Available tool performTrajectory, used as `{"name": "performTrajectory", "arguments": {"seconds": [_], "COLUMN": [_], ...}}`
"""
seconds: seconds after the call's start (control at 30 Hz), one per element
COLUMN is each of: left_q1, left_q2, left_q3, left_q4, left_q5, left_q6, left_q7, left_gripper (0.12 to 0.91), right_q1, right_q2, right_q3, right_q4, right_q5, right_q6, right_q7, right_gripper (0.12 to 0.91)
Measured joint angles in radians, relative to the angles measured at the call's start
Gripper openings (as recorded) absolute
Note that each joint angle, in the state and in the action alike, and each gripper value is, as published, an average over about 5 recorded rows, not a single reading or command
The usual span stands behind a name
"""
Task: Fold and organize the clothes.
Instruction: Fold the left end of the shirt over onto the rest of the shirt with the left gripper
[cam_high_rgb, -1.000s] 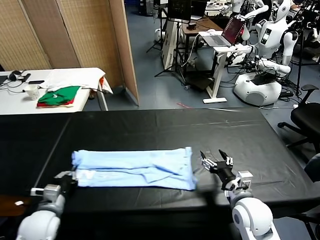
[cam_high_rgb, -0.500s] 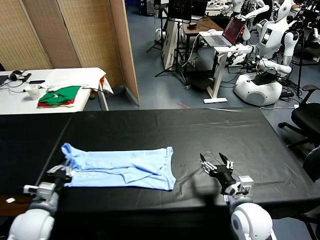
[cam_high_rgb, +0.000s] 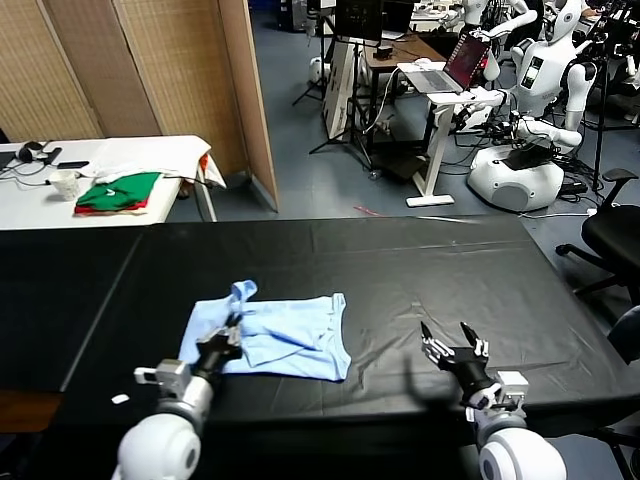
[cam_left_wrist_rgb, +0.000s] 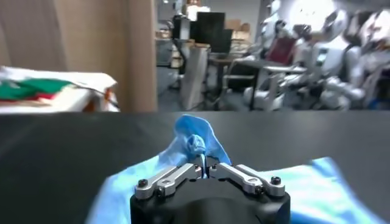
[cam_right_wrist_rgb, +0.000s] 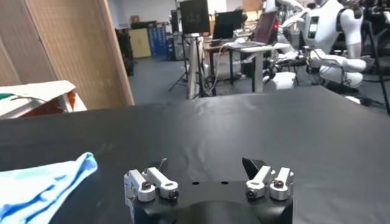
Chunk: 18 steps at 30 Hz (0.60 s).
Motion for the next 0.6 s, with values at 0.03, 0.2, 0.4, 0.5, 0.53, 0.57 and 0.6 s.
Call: {"name": "performTrajectory", "arguments": {"seconds": [0.03,0.2,0.4,0.5,0.53,0.57,0.6], "left_q1": [-0.001,-0.012,-0.028,-0.039,-0.042,-0.043,-0.045], "left_q2": [-0.013,-0.071,-0.11,-0.124,-0.128,-0.132,-0.135], "left_q3": [0.014,0.067,0.096,0.1,0.101,0.103,0.105], "left_q4": [0.003,0.02,0.041,0.051,0.055,0.058,0.062], "left_q5": [0.004,0.021,0.03,0.036,0.038,0.039,0.041], "left_q6": [-0.001,-0.004,-0.009,-0.008,-0.008,-0.007,-0.007], "left_q7": [0.0,-0.002,-0.002,-0.001,-0.001,-0.001,-0.001], "left_gripper": [0.17,0.17,0.17,0.17,0.17,0.17,0.17], "right_q1": [-0.001,-0.007,-0.003,-0.002,-0.002,-0.001,0.001], "right_q2": [0.001,-0.002,-0.002,-0.001,-0.001,-0.001,-0.002], "right_q3": [0.0,-0.008,-0.027,-0.035,-0.037,-0.038,-0.038], "right_q4": [0.0,-0.001,-0.005,-0.009,-0.009,-0.011,-0.012], "right_q5": [-0.001,-0.005,-0.018,-0.025,-0.026,-0.027,-0.027], "right_q6": [0.0,0.0,0.0,0.0,0.0,-0.001,-0.001], "right_q7": [0.0,-0.001,-0.002,-0.002,-0.002,-0.002,-0.002], "right_gripper": [0.907,0.907,0.907,0.907,0.907,0.907,0.907]}}
